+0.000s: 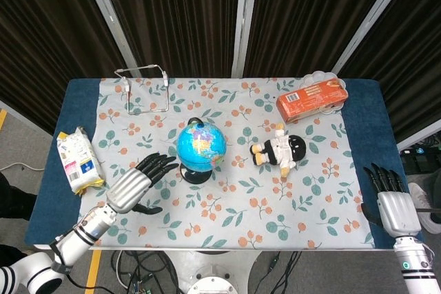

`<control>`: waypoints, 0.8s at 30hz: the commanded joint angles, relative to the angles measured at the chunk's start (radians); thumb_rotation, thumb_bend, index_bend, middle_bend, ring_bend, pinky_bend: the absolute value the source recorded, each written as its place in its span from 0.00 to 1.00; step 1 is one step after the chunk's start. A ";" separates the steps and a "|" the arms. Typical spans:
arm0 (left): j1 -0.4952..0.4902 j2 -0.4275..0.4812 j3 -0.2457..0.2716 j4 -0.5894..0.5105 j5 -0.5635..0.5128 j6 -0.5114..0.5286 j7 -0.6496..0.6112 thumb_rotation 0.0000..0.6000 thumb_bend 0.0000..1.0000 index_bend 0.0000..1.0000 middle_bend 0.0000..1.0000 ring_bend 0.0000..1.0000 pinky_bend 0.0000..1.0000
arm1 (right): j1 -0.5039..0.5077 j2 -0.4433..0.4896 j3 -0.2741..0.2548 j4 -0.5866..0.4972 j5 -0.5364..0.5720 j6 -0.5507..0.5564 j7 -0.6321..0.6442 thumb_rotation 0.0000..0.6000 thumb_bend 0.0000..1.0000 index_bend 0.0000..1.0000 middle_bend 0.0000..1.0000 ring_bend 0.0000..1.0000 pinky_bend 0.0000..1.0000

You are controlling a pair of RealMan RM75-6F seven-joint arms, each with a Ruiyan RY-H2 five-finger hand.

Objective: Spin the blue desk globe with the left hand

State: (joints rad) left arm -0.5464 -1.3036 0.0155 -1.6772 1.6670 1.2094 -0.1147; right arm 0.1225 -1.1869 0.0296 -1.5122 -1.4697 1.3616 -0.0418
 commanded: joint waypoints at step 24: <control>0.209 0.070 0.011 0.183 -0.156 0.169 -0.011 1.00 0.09 0.08 0.04 0.00 0.00 | 0.001 0.006 0.006 -0.028 -0.004 0.012 -0.015 1.00 0.28 0.00 0.00 0.00 0.00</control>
State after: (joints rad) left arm -0.3743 -1.2480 0.0254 -1.5112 1.5256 1.3366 -0.1624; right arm 0.1232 -1.1807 0.0356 -1.5395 -1.4729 1.3734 -0.0565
